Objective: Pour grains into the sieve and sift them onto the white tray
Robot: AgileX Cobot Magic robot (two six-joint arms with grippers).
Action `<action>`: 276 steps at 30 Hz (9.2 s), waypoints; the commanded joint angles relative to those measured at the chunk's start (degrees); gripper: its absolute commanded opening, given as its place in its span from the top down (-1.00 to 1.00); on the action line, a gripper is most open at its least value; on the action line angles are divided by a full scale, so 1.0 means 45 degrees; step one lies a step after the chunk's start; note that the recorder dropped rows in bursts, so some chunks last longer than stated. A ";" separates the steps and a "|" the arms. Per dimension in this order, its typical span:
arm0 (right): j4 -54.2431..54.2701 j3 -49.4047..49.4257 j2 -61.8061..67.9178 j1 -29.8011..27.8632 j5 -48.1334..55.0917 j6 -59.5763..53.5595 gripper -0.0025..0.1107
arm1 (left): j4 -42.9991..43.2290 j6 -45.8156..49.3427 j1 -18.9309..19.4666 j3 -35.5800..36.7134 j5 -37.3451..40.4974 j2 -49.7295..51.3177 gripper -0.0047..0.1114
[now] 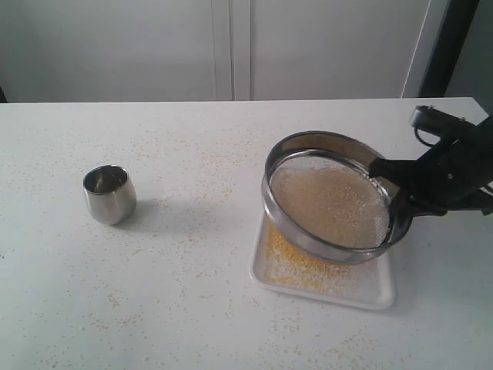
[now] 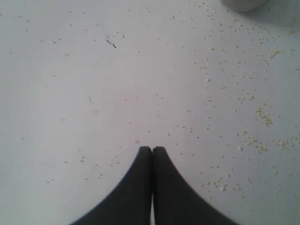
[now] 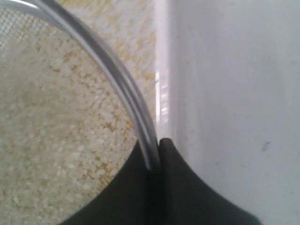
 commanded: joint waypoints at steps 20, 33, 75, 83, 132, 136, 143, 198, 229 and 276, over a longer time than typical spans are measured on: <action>-0.1787 -0.0006 -0.0429 0.0888 -0.0661 0.1617 0.96 | -0.0103 -0.0065 0.0021 0.0067 0.0140 -0.0082 0.92; -0.3443 -0.1172 0.0113 0.0587 0.2115 0.3017 0.96 | -0.0103 -0.0065 0.0021 0.0067 0.0140 -0.0082 0.92; -0.5666 -0.1246 0.0595 0.1622 0.1246 0.5170 0.96 | -0.0103 -0.0065 0.0021 0.0067 0.0140 -0.0082 0.92; -0.5670 -0.1246 -0.0101 0.1727 0.1563 0.5024 0.96 | -0.0103 -0.0065 0.0021 0.0067 0.0140 -0.0082 0.92; -0.5280 -0.4713 0.1531 0.8338 0.2355 0.3689 0.96 | -0.0103 -0.0065 0.0021 0.0067 0.0140 -0.0082 0.92; -0.4992 -0.5359 0.2071 0.8652 0.2572 0.3184 0.96 | -0.0103 -0.0065 0.0021 0.0067 0.0140 -0.0082 0.92; -0.4876 -0.6452 0.2900 0.9198 0.2820 0.2803 0.96 | -0.0103 -0.0065 0.0021 0.0067 0.0140 -0.0082 0.92; -0.6242 -0.7406 0.5303 0.9467 0.1848 0.3493 0.62 | -0.0103 -0.0065 0.0021 0.0067 0.0140 -0.0082 0.92; -0.6326 -0.7406 0.3531 0.9467 0.2211 0.5199 0.36 | -0.0103 -0.0065 0.0021 0.0067 0.0140 -0.0082 0.92; -0.6242 -0.5342 -0.0118 0.7588 0.5557 0.5815 0.96 | -0.0103 -0.0065 0.0021 0.0067 0.0140 -0.0082 0.92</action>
